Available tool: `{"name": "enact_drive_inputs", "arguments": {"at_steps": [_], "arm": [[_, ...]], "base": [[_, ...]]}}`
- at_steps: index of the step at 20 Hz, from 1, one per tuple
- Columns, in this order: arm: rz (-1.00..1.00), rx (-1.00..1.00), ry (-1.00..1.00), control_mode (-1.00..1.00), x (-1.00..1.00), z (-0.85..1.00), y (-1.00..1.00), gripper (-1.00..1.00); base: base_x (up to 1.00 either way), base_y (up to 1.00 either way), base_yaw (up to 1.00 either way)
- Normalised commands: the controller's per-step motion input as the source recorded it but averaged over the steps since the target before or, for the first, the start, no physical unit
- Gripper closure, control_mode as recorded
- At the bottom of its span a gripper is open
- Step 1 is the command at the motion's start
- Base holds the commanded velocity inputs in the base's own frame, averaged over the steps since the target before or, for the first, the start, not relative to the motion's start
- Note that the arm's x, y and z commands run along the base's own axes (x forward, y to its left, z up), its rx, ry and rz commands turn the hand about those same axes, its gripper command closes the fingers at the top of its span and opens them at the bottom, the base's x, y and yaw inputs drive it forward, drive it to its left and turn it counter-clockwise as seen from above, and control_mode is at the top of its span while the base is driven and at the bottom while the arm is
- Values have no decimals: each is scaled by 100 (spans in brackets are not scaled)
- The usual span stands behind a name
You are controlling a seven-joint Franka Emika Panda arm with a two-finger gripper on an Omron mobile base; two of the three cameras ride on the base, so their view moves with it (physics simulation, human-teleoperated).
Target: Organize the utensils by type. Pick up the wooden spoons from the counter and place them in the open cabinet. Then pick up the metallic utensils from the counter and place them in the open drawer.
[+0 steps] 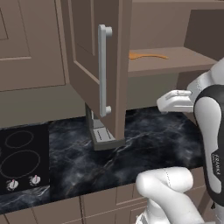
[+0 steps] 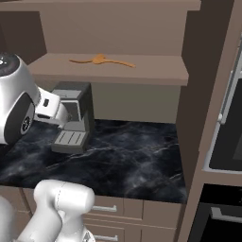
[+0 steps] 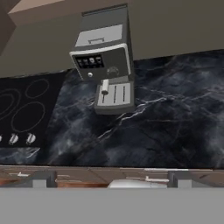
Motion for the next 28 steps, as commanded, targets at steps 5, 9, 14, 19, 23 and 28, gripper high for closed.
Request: {"name": "enact_drive_inputs", "arguments": {"at_steps": [5,9,14,19,23,28], "arm": [[-2,0,0,100,-2,0,0,-100],[0,0,0,100,0,0,0,-100],[0,0,0,100,0,0,0,-100],[0,0,0,100,0,0,0,-100],[0,0,0,100,0,0,0,-100],[0,0,0,100,0,0,0,-100]], "base": [[-6,0,-5],[-9,0,0],[-48,0,0],[-97,2,0],[-100,5,0],[-71,28,6]]}}
